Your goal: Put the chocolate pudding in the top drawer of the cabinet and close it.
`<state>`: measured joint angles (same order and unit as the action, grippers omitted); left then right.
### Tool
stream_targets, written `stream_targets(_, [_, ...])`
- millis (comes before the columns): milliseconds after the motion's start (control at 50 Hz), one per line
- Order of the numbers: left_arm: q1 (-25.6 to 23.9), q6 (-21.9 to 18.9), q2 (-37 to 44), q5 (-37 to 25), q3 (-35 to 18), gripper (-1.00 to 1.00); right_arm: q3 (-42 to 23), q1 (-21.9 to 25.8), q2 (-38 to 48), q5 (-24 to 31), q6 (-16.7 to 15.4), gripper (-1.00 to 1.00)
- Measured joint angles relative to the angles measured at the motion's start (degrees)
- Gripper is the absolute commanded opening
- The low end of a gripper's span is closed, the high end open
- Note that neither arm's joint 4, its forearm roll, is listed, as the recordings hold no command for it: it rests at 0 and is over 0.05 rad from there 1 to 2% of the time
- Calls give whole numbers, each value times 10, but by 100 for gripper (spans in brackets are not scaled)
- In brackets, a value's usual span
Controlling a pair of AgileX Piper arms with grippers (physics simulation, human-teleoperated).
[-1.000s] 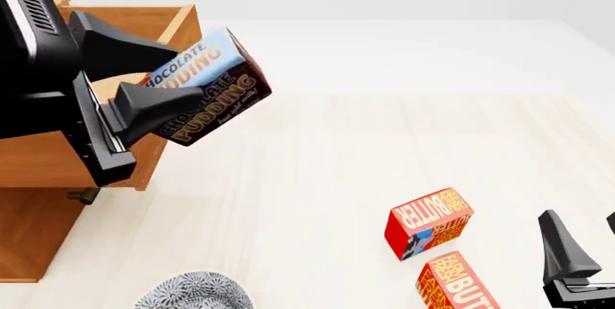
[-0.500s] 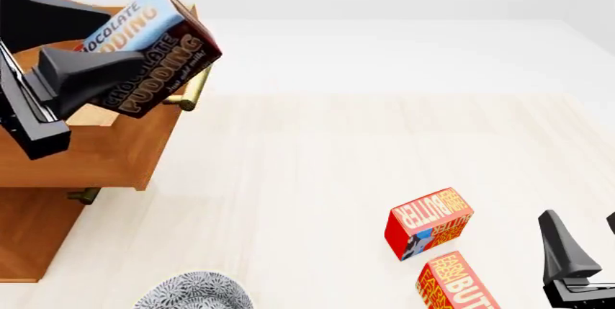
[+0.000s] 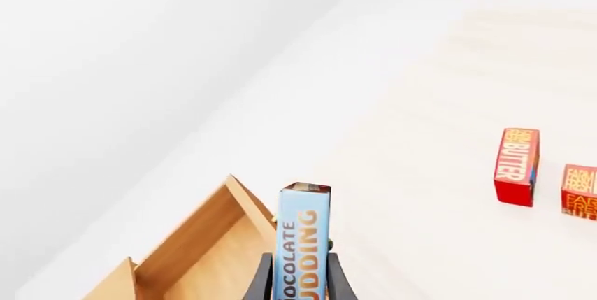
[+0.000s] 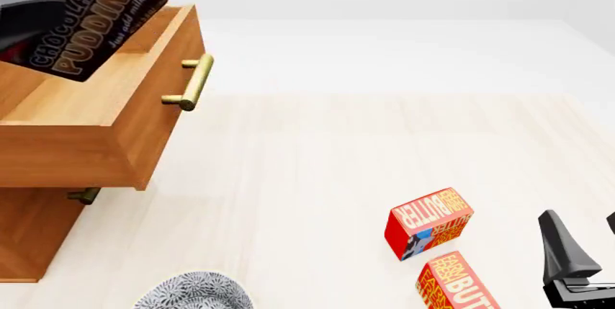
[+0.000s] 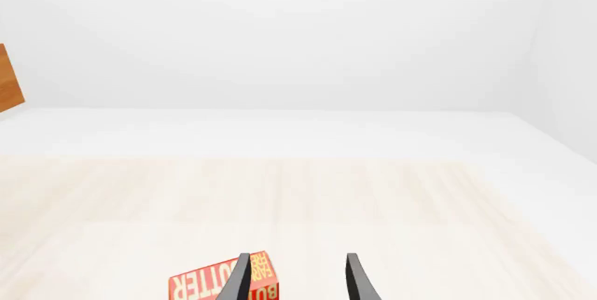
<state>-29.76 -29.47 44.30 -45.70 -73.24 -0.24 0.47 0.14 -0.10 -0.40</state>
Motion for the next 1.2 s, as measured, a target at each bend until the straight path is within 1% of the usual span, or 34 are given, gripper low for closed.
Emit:
stream_targets(300, [39, 19, 6, -5, -20, -100, 0, 0, 0, 0, 0, 100])
stream_targets(560, [96, 44, 21, -1, -26, -100, 0, 0, 0, 0, 0, 100])
stream_targets(900, [141, 68, 70, 13, -28, -100, 1, 0, -1, 0, 0, 100])
stream_targets(1040, [163, 85, 99, 30, -22, -100, 1, 0, -1, 0, 0, 100])
stream_targets(1200, [178, 104, 127, 44, -19, -100, 1, 0, 0, -1, 0, 100])
